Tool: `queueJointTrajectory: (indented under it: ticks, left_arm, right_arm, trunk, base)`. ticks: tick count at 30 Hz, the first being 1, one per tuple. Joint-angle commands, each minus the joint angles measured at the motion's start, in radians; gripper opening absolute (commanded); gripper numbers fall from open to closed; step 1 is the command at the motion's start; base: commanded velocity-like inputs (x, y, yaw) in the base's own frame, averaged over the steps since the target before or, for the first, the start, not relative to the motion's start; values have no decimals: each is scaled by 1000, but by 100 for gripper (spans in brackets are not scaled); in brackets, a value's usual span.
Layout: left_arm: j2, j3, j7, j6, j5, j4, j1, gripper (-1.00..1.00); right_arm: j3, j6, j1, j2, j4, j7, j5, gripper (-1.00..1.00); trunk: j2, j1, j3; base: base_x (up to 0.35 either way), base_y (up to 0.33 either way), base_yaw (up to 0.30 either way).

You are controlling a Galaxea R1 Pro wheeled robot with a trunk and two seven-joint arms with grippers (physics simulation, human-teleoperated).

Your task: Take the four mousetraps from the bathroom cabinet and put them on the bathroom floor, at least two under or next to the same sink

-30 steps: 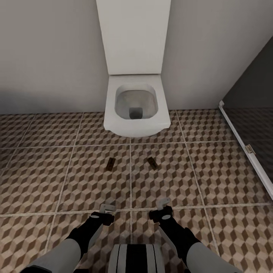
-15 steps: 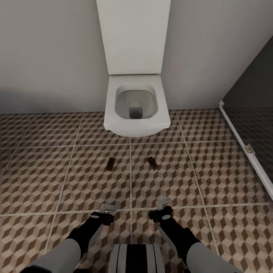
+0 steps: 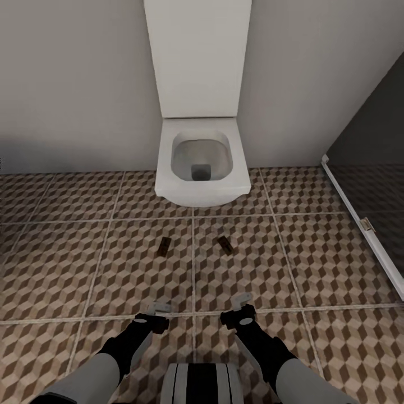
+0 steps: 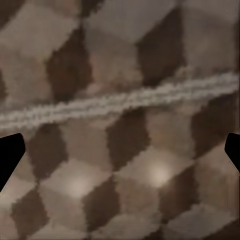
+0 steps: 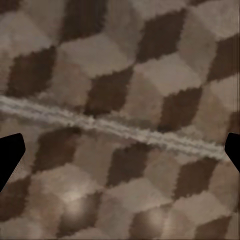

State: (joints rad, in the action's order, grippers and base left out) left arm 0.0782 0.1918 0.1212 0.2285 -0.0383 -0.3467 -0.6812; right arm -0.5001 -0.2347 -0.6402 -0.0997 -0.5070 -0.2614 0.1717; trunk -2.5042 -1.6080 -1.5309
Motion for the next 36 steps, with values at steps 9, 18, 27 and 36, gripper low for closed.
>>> queueJointTrajectory:
  ticks: [9, 18, 27, 36]
  left_arm:
    - [0, 0, 0, 0, 0, 0, 0, 100]
    - [0, 0, 0, 0, 0, 0, 0, 100]
    - [0, 0, 0, 0, 0, 0, 0, 100]
    - [0, 0, 0, 0, 0, 0, 0, 100]
  right_arm:
    - [0, 0, 0, 0, -2, 0, 0, 100]
    - [0, 0, 0, 0, -2, 0, 0, 100]
    - [0, 0, 0, 0, -2, 1, 0, 100]
    - [0, 1, 0, 0, -8, 2, 0, 100]
  trunk:
    - [2, 4, 35]
    - [4, 8, 70]
    - [67, 43, 98]
    - [130, 77, 126]
  base:
    - [0, 0, 0]
    - [0, 0, 0]
    - [0, 0, 0]
    - [0, 0, 0]
